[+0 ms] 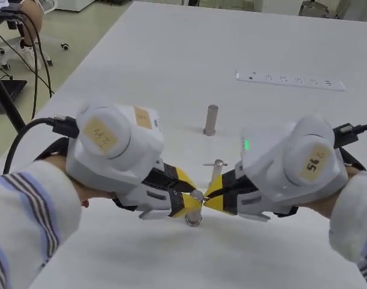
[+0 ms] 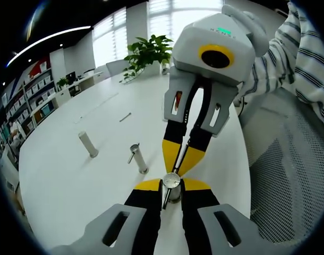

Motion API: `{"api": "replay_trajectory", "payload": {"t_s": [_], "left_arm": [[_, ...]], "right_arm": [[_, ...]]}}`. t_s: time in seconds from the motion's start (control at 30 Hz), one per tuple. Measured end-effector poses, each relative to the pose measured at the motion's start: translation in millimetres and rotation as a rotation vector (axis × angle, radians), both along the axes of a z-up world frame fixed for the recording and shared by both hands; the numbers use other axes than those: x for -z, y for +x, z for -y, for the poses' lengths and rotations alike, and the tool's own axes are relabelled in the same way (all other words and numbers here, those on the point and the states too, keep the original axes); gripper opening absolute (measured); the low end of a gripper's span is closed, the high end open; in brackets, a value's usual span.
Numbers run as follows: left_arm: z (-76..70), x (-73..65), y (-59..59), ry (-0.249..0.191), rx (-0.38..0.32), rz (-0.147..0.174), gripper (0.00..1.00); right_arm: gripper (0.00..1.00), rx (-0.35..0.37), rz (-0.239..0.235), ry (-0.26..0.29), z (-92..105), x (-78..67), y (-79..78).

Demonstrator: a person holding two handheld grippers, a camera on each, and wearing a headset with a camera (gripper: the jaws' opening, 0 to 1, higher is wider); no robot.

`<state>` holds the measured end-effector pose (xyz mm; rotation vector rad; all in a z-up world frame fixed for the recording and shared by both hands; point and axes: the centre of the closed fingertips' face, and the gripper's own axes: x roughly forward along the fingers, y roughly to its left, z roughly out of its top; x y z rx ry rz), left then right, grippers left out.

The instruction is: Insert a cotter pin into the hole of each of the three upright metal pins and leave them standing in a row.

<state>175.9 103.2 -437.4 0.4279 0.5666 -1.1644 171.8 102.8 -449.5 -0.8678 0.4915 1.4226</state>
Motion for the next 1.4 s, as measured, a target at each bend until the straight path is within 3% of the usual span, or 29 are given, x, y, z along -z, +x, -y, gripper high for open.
{"api": "replay_trajectory", "payload": {"t_s": [0.3, 0.4, 0.5, 0.67, 0.83, 0.97, 1.17, 1.23, 1.4], "left_arm": [[0.7, 2.0, 0.9, 0.030, 0.026, 0.046, 0.10], [-1.9, 3.2, 0.8, 0.026, 0.010, 0.026, 0.10], [-6.7, 2.1, 2.8, 0.011, -0.012, 0.031, 0.15], [-15.8, -3.7, 2.0, -0.060, -0.074, 0.003, 0.30], [-28.4, -6.4, -3.2, -0.121, -0.134, -0.012, 0.31], [-35.0, -6.5, -7.6, -0.156, -0.171, -0.032, 0.45], [-44.6, -6.8, -9.2, -0.183, -0.232, -0.031, 0.56], [-45.8, -8.4, -9.5, -0.205, -0.252, -0.037, 0.64], [-48.2, -10.1, -11.5, -0.244, -0.285, -0.056, 0.74]], "right_arm": [[0.00, 0.022, -0.021, 0.029, 0.3, 0.1, 0.6], [0.05, 0.033, -0.017, 0.031, 1.3, 1.2, 0.5], [0.09, 0.061, -0.012, 0.050, 3.0, 0.7, 2.4], [0.09, 0.131, -0.085, 0.114, 4.9, 3.7, 0.2], [0.17, 0.225, -0.144, 0.190, 5.5, 8.4, 1.8], [0.16, 0.254, -0.193, 0.235, 4.6, 13.5, 0.8], [0.15, 0.255, -0.198, 0.253, 1.4, 19.9, -0.3], [0.13, 0.259, -0.207, 0.264, -1.0, 20.8, -0.1], [0.18, 0.270, -0.227, 0.279, -7.0, 25.6, 0.4]]}}
